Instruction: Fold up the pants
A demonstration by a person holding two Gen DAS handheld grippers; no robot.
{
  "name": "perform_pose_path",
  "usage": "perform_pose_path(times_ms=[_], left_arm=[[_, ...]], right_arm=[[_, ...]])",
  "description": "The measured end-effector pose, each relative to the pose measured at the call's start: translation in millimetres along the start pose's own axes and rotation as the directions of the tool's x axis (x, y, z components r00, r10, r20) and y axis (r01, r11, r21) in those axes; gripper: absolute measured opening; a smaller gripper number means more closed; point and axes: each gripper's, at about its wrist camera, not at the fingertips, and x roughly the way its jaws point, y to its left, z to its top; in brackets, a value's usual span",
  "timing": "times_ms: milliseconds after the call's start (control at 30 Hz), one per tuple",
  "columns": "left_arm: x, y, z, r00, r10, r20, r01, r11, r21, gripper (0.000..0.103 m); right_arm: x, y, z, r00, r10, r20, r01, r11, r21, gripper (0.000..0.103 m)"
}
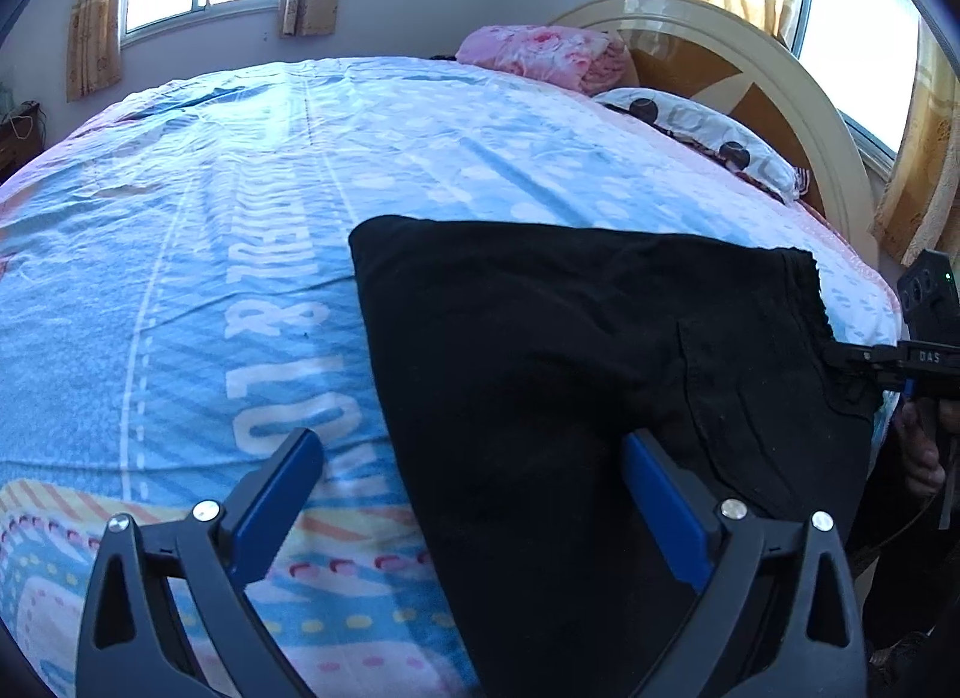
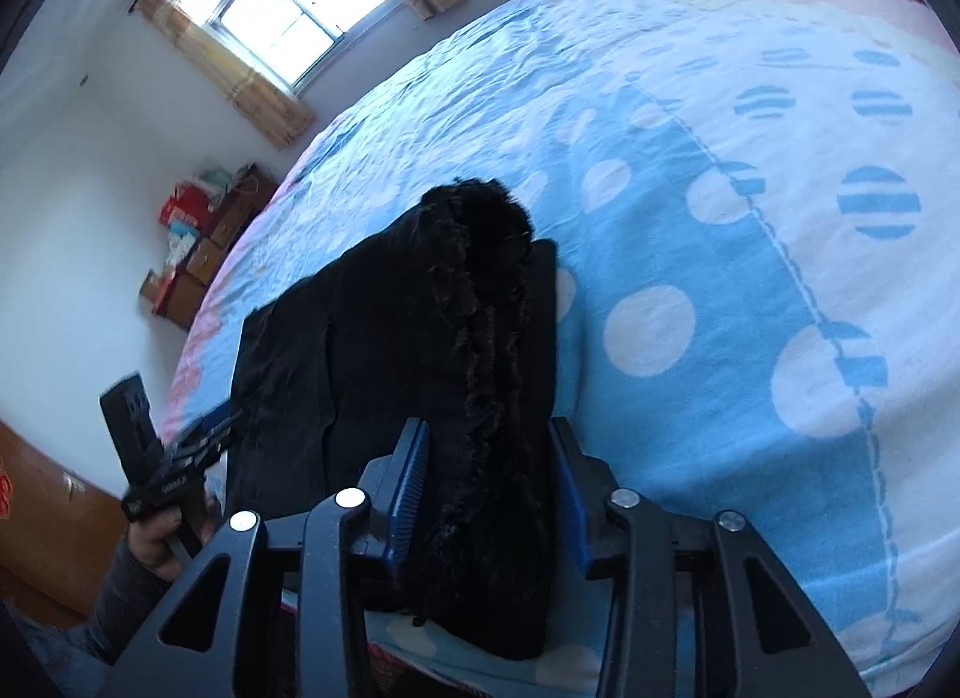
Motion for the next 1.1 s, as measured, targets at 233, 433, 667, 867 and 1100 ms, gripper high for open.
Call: perform_pose_path(times_ms=[233,433,667,867,1100], left_arm=[[-4.5,-8.2,5.2,0.998,-0.059,0.007,0.059,0.998,-0.001,0.049],[-20.1,-4.5,8.7,0.994,-0.106,0.034,0.107,0.994,-0.029,0.015],[-61.0,4.2,16.5,0.985,-0.117,0.124,0.124,0.991,-0.055,0.013],[-108.1,52.4,23.0,0.979,-0.002,0.204,0.024,0.994,-0.108,0.013],[-143.5,126.4,3.1,0.955,0.203,0.216,-0.149,0.959,-0.241,0.013]], right_arm=[[-6.1,34.8,-5.0,0.999,-0.002,0.044,0.008,0.990,-0.143,0.021],[-10.2,46.3,-6.0,0.998,-0.001,0.059,0.011,0.986,-0.167,0.016],[-26.6,102.6,12.7,0.996,0.031,0.079,-0.005,0.952,-0.307,0.014],[10.2,161.8,53.1,0.998,0.065,0.025,-0.048,0.899,-0.436,0.014],[105.5,259.0,92.8,0.984,0.142,-0.105,-0.177,0.821,-0.543,0.014]])
